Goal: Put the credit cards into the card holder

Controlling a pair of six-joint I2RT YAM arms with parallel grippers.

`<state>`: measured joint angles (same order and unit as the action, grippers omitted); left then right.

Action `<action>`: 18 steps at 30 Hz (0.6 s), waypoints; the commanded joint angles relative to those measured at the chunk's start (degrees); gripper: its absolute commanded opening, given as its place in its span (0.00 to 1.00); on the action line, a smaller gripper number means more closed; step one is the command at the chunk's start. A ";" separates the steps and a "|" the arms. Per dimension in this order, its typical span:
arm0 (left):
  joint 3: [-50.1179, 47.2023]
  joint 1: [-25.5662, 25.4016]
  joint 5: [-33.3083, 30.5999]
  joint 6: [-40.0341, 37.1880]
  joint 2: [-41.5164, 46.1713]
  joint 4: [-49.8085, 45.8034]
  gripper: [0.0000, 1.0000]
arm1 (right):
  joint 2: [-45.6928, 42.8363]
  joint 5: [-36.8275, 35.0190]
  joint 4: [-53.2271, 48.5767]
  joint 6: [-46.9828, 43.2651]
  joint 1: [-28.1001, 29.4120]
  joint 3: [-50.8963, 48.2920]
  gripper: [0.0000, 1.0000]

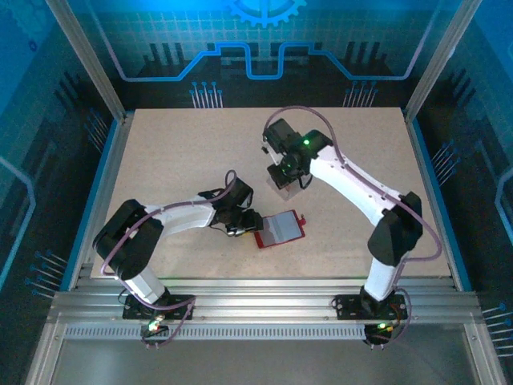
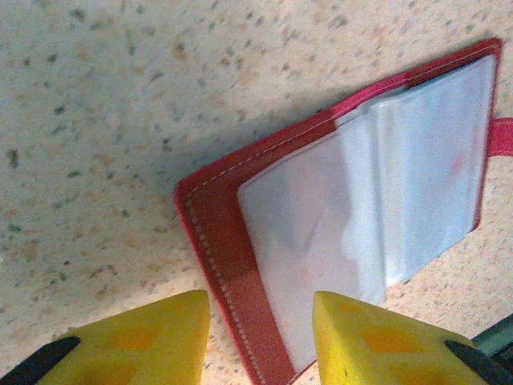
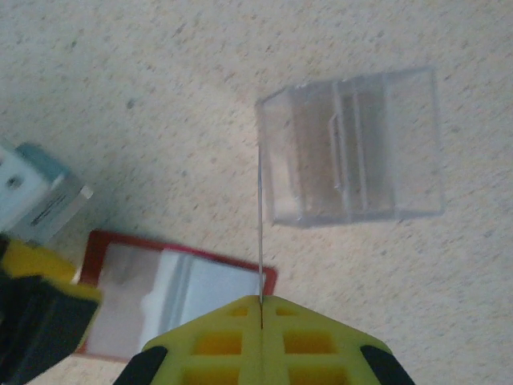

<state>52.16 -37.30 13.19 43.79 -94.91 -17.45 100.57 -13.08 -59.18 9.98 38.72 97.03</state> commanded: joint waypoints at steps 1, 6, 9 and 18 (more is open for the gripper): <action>2.87 -0.43 -1.66 -1.97 -1.47 -4.08 0.39 | -5.16 6.51 4.19 3.23 0.41 -6.14 0.00; 4.50 -0.58 -2.91 -2.91 -3.35 -5.70 0.36 | -10.35 10.42 7.30 4.82 -0.53 -12.97 0.00; 5.35 -0.54 -3.13 -3.27 -4.74 -6.01 0.34 | -11.98 12.26 8.82 5.47 -1.08 -16.03 0.00; 7.47 -0.54 -5.01 -4.53 -7.68 -7.38 0.28 | -15.56 20.28 16.29 9.03 -3.09 -25.52 0.00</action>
<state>57.93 -37.39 9.85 41.12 -101.34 -22.33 87.09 2.28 -47.07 16.51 36.93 74.37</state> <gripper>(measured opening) 0.279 0.066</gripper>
